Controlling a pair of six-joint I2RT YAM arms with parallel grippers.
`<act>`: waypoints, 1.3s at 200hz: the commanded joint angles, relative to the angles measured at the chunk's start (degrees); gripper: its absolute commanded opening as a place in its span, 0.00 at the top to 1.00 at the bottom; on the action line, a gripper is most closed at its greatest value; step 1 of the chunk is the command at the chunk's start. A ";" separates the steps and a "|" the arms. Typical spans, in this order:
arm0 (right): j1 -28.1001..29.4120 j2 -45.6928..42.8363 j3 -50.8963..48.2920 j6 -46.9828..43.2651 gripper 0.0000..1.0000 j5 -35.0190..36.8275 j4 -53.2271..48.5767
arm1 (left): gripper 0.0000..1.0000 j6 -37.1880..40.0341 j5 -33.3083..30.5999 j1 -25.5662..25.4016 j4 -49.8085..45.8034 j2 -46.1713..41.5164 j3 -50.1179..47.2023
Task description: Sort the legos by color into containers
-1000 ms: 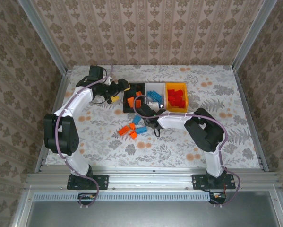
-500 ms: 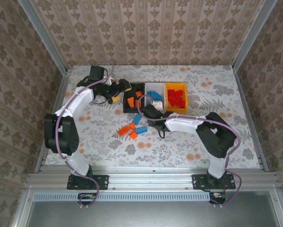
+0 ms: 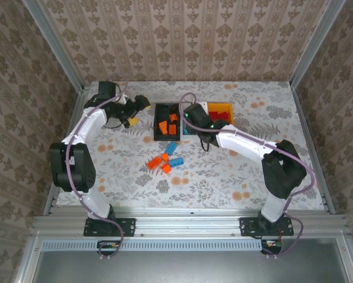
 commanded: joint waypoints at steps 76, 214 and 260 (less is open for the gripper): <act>-6.24 16.30 18.98 -7.54 0.52 -8.74 -9.94 | 0.03 -2.10 3.33 2.08 2.33 0.67 -0.90; 11.89 0.27 -6.34 1.56 0.32 -7.23 -3.84 | 0.03 -1.22 2.75 -2.94 1.63 1.19 -0.46; 12.74 7.72 -2.59 -2.05 0.32 -0.94 -5.95 | 0.02 -0.21 1.99 -3.91 0.67 0.95 0.06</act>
